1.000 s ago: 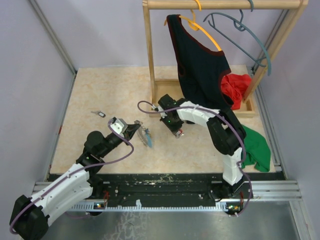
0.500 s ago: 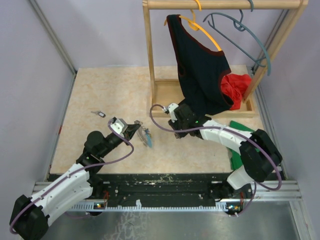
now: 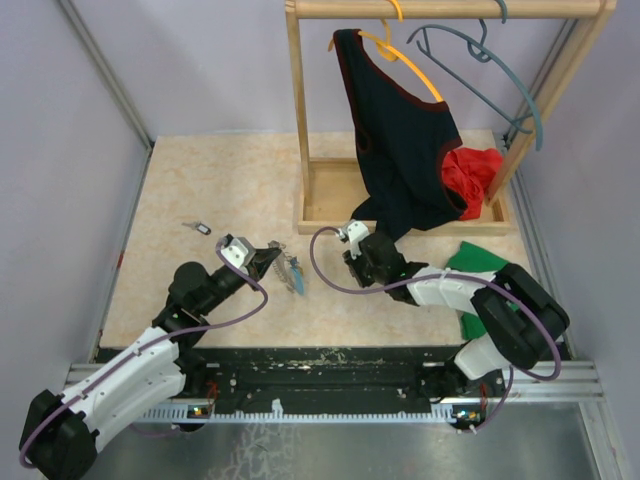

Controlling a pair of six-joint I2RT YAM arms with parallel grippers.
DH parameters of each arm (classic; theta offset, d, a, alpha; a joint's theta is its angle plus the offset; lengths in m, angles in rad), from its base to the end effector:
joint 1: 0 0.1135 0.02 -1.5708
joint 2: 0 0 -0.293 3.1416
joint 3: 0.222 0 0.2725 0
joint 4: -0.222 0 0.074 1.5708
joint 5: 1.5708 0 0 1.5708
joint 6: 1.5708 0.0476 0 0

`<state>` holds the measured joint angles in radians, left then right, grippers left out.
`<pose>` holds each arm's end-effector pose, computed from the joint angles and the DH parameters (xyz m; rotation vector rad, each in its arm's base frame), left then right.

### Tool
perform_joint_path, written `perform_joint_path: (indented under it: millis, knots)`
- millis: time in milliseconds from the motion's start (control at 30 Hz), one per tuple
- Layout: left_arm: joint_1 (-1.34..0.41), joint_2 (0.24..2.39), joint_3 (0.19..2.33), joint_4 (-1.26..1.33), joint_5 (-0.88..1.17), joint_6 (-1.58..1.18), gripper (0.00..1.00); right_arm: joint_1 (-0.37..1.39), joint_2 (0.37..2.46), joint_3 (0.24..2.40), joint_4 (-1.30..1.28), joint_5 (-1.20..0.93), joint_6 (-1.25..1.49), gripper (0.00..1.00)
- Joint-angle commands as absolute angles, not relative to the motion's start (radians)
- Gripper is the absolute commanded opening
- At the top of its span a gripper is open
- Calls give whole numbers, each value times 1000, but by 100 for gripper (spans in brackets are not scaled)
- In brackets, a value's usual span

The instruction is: Put the keys on the keyring

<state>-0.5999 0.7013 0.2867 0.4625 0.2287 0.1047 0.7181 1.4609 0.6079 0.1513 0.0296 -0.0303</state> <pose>0.1456 -0.1127 0.2562 0.7056 1.3815 -0.5675 0.2274 0.1968 0.1655 -0.8237 2.1406 0.3269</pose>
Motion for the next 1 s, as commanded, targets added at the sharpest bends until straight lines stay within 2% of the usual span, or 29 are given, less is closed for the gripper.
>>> perform_joint_path:
  millis: [0,333,867,967]
  knots:
    - [-604,690,286,497,243,99,1,724,1440,581,342,43,-8,23]
    - [-605,690,287,497,247,100,1,723,1501,595,351,37,-5,21]
    - [-605,690,287,497,249,98,1,724,1556,610,352,32,-10,12]
    - [-606,690,288,497,250,100,1,723,1564,610,351,30,-11,6]
